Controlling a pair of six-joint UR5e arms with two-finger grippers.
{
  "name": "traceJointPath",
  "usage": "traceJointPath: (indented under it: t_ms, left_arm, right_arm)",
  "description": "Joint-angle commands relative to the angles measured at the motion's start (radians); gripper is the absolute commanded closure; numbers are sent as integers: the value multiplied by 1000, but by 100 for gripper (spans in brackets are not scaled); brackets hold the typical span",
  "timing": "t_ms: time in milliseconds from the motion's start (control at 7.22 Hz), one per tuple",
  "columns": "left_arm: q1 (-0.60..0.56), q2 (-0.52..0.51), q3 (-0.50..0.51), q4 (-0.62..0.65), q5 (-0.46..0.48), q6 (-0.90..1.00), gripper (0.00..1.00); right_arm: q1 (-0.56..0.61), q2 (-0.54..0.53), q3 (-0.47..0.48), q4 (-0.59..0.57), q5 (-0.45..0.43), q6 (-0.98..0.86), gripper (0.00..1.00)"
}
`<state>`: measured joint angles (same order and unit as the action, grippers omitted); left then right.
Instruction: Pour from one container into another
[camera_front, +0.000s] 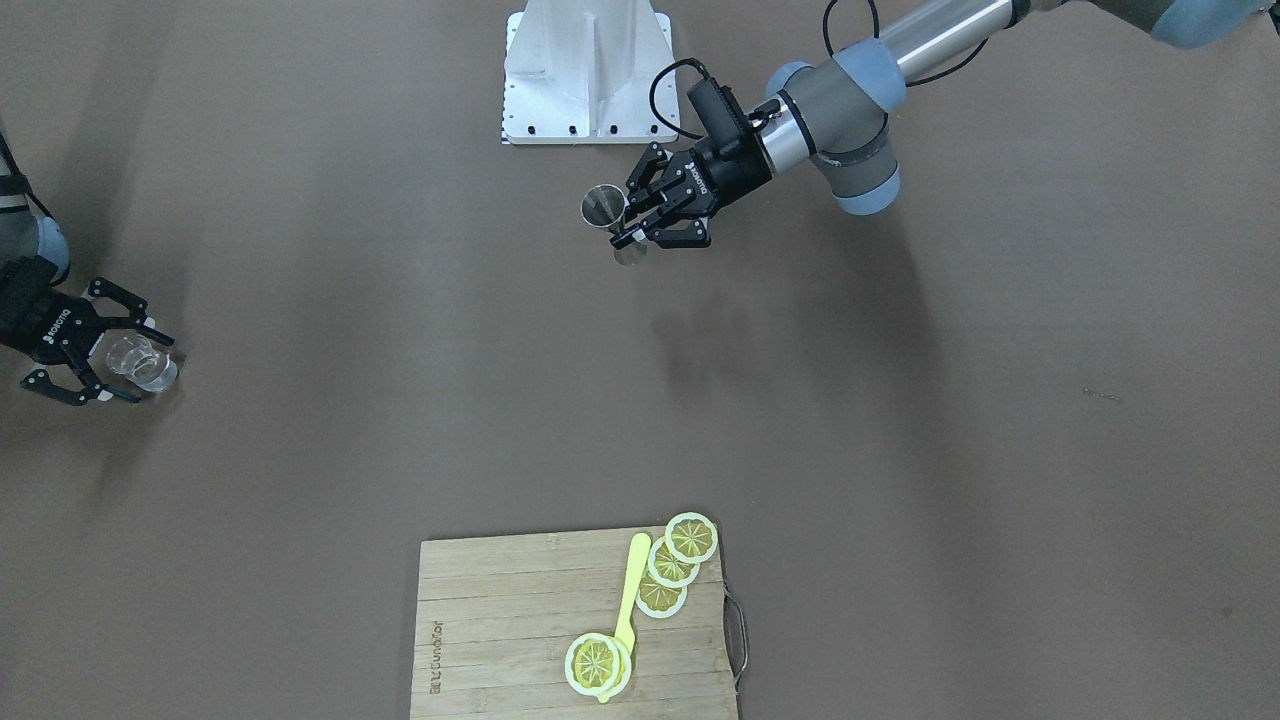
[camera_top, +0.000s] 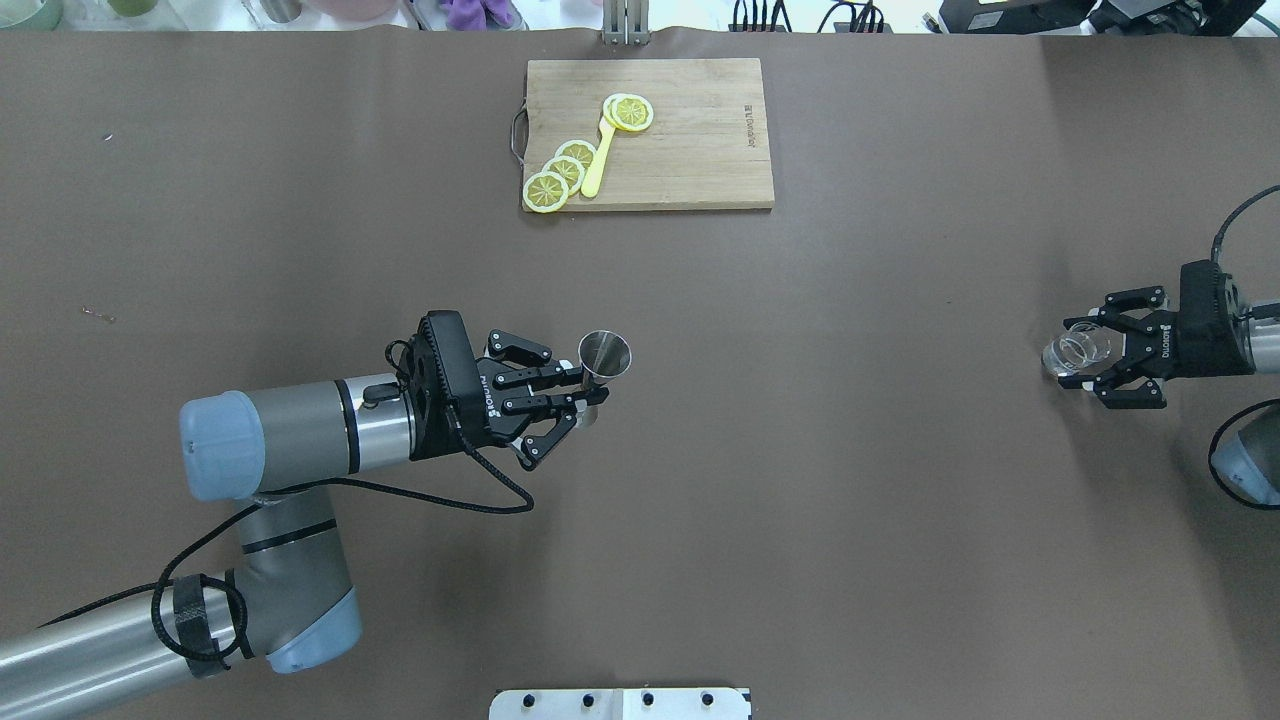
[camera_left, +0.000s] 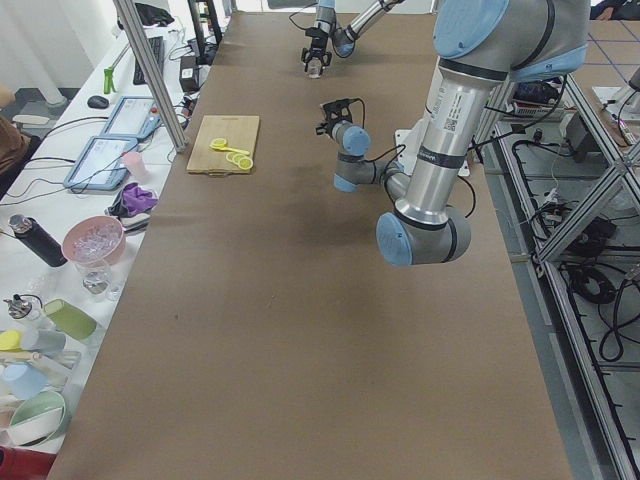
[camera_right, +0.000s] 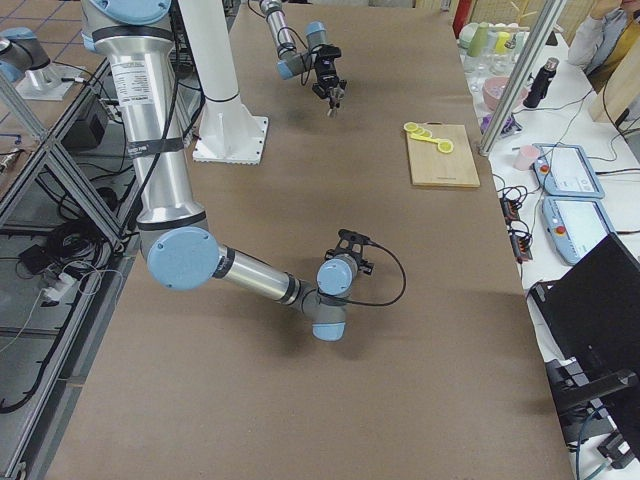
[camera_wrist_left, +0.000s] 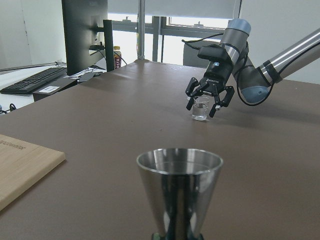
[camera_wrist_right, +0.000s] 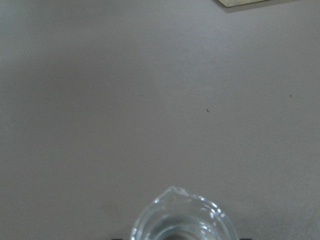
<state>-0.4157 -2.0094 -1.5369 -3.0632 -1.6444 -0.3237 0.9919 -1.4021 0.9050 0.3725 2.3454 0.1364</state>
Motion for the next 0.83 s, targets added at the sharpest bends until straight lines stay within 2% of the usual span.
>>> traceJointPath:
  t_ms: [0, 277, 692]
  left_arm:
    - [0, -2, -2, 0, 0, -2, 100]
    - [0, -2, 0, 0, 0, -2, 100]
    - [0, -3, -2, 1, 0, -2, 100]
  right_arm:
    - [-3, 0, 0, -3, 0, 0, 18]
    - [-3, 0, 0, -3, 0, -1, 22]
    - [-3, 0, 5, -3, 0, 0, 41]
